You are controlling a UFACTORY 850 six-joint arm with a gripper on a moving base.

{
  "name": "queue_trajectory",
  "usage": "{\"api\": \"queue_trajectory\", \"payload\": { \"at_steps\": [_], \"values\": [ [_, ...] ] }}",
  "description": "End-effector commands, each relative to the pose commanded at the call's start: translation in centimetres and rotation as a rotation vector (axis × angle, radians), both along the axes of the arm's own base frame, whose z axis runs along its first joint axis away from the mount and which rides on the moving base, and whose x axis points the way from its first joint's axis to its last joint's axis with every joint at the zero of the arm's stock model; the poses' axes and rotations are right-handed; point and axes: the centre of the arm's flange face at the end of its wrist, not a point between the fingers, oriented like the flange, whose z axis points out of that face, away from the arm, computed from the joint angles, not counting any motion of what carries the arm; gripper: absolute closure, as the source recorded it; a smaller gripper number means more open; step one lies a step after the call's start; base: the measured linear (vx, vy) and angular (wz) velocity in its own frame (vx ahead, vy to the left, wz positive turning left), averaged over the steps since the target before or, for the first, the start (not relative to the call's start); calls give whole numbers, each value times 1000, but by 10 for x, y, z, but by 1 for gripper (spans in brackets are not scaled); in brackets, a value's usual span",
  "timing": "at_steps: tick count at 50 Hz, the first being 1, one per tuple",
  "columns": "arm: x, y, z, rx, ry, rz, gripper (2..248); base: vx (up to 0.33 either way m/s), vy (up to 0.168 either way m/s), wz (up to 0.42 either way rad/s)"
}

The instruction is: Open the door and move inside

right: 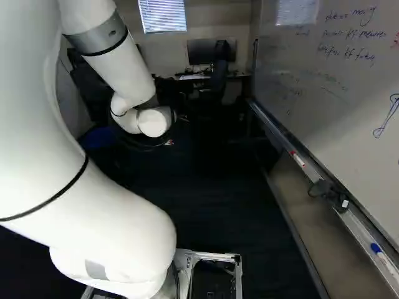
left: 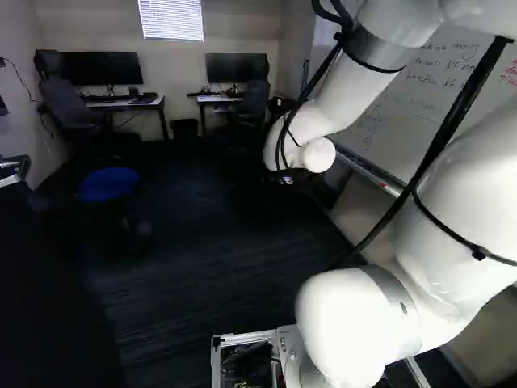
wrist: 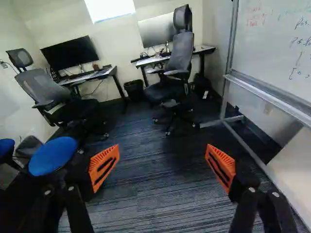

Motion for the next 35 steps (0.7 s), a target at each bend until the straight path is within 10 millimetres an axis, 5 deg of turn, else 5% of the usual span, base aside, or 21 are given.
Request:
{"api": "queue_trajectory", "payload": {
  "at_steps": [35],
  "values": [
    [0,0,0,0,0,0,3,171,5,-5]
  ]
}}
